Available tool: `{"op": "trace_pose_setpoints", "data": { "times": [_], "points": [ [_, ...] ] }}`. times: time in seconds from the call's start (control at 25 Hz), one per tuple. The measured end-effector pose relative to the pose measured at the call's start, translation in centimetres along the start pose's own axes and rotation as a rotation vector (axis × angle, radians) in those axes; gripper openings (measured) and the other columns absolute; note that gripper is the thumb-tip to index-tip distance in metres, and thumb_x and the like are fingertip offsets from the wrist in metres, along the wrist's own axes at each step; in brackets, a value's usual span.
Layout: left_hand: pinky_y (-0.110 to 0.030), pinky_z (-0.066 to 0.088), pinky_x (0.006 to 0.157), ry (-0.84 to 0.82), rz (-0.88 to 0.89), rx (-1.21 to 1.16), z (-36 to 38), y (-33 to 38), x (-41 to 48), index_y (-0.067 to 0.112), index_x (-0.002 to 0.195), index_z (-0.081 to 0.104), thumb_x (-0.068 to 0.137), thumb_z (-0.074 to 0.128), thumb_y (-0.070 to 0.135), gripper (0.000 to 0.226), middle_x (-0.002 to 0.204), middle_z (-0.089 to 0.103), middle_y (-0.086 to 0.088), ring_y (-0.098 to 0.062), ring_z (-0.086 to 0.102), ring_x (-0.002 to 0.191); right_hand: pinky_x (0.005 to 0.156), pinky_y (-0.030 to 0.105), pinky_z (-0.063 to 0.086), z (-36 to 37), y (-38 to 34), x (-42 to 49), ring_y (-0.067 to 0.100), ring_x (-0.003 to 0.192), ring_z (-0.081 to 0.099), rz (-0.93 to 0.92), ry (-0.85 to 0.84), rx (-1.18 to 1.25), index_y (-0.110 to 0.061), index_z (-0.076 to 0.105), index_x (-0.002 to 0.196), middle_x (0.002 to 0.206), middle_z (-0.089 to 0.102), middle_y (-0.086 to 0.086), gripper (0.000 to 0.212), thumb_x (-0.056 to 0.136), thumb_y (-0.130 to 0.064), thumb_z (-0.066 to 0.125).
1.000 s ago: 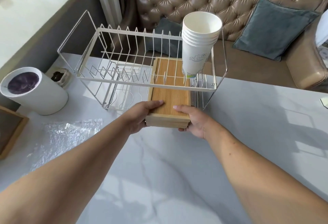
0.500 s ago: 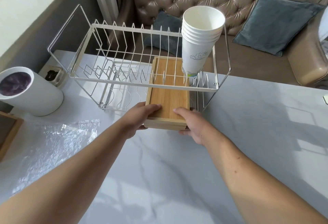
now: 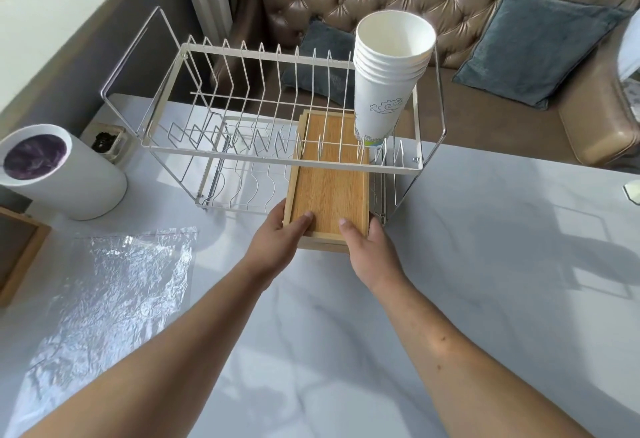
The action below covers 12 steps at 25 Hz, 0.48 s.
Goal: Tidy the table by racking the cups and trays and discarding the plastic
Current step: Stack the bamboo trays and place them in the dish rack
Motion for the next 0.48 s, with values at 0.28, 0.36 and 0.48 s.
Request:
{"op": "trace_pose_setpoints", "data": {
  "times": [0.28, 0.36, 0.48],
  "points": [
    [-0.042, 0.037, 0.12, 0.071, 0.068, 0.43, -2.5, -2.5, -3.8, 0.033, 0.158, 0.039, 0.087, 0.053, 0.078, 0.085, 0.16, 0.046, 0.01, -0.012, 0.04, 0.148, 0.106, 0.039, 0.043, -1.3, 1.0, -4.1, 0.024, 0.136, 0.046, -0.2, 0.067, -0.427, -0.024, 0.044, 0.148, 0.147, 0.053, 0.003, 0.066, 0.093, -0.061, 0.046],
    [-0.042, 0.027, 0.125, 0.138, 0.077, 0.588, -4.1, -4.4, -5.4, 0.033, 0.161, 0.032, 0.084, 0.046, 0.084, 0.093, 0.168, 0.032, 0.008, -0.014, 0.027, 0.154, 0.12, 0.046, 0.03, -0.6, 3.4, -5.3, 0.029, 0.151, 0.028, -0.118, 0.034, -0.597, -0.021, 0.026, 0.16, 0.163, 0.035, 0.009, 0.082, 0.093, -0.064, 0.047],
    [-0.045, 0.01, 0.129, 0.269, 0.043, 0.842, -7.9, -7.5, -7.5, 0.031, 0.163, 0.025, 0.082, 0.032, 0.087, 0.099, 0.174, 0.017, 0.003, -0.02, 0.01, 0.16, 0.127, 0.049, 0.013, 1.9, 6.4, -7.2, 0.033, 0.158, 0.008, -0.066, -0.035, -0.849, -0.018, 0.009, 0.164, 0.172, 0.015, 0.01, 0.092, 0.094, -0.068, 0.042]
  ]
}}
Point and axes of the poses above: each hand's wrist, its own x-axis towards the middle knuckle, its own z-axis out of the palm, y = z × x, the point moved 8 cm from there along x, towards the middle knuckle
